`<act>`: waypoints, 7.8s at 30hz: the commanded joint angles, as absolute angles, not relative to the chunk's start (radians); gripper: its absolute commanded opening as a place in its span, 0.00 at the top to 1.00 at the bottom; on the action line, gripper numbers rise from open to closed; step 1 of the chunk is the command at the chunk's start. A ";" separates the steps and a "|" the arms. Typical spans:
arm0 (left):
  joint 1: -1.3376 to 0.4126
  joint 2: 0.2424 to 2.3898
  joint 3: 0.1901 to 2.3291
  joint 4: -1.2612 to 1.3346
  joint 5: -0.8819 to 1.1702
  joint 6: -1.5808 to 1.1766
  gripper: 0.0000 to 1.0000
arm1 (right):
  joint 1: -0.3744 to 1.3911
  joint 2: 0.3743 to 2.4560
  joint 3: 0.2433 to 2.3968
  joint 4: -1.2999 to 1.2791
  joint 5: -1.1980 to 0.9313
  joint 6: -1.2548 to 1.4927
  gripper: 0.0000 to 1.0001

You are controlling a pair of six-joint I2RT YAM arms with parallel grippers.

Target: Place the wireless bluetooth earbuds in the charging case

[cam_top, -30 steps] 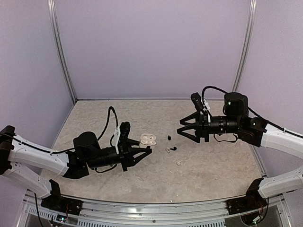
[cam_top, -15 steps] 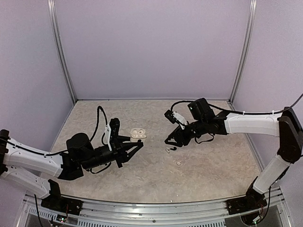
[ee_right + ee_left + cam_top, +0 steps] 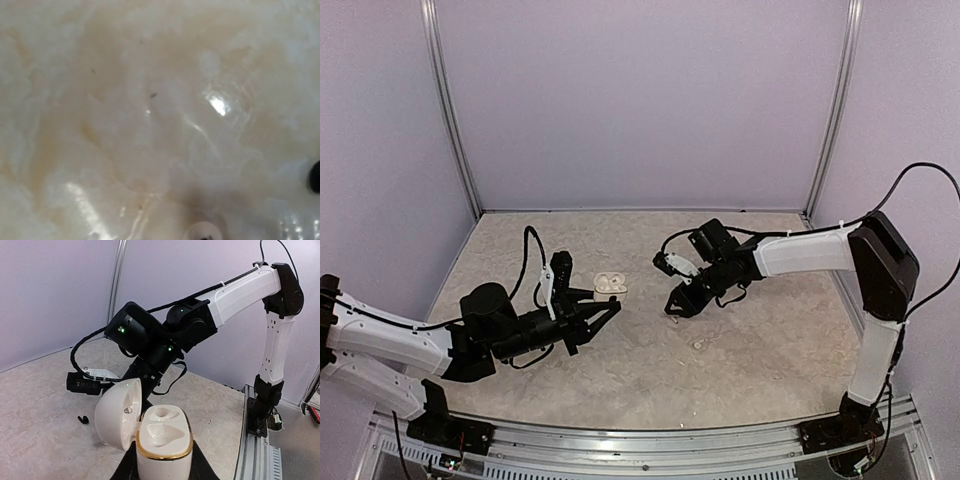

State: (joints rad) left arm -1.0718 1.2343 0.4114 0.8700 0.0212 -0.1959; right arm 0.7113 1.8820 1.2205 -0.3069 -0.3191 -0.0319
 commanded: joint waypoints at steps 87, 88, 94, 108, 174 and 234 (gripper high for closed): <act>-1.223 0.939 0.275 0.696 -0.107 0.248 0.91 | 1.055 2.033 1.401 -0.748 -0.184 0.053 0.65; -1.222 0.937 0.271 0.697 -0.107 0.248 0.92 | 1.059 2.040 1.408 -0.759 -0.174 0.052 0.66; -1.214 0.921 0.263 0.699 -0.107 0.250 0.92 | 1.100 2.072 1.438 -0.821 -0.122 0.033 0.69; -1.209 0.913 0.257 0.707 -0.101 0.247 0.91 | 1.190 1.962 1.292 -0.922 -0.074 0.055 0.74; -1.192 0.870 0.233 0.729 -0.096 0.237 0.91 | 1.252 2.051 1.439 -1.071 0.020 0.010 0.73; -1.174 1.120 0.281 1.164 -0.207 0.230 0.91 | 1.254 1.562 1.342 0.101 -0.121 0.208 0.83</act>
State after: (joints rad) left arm -1.1614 1.1069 0.2481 1.0897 -0.1856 0.2150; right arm 1.2434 1.5497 1.3163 0.0223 -0.1234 0.1734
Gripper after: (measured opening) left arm 0.234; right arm 0.174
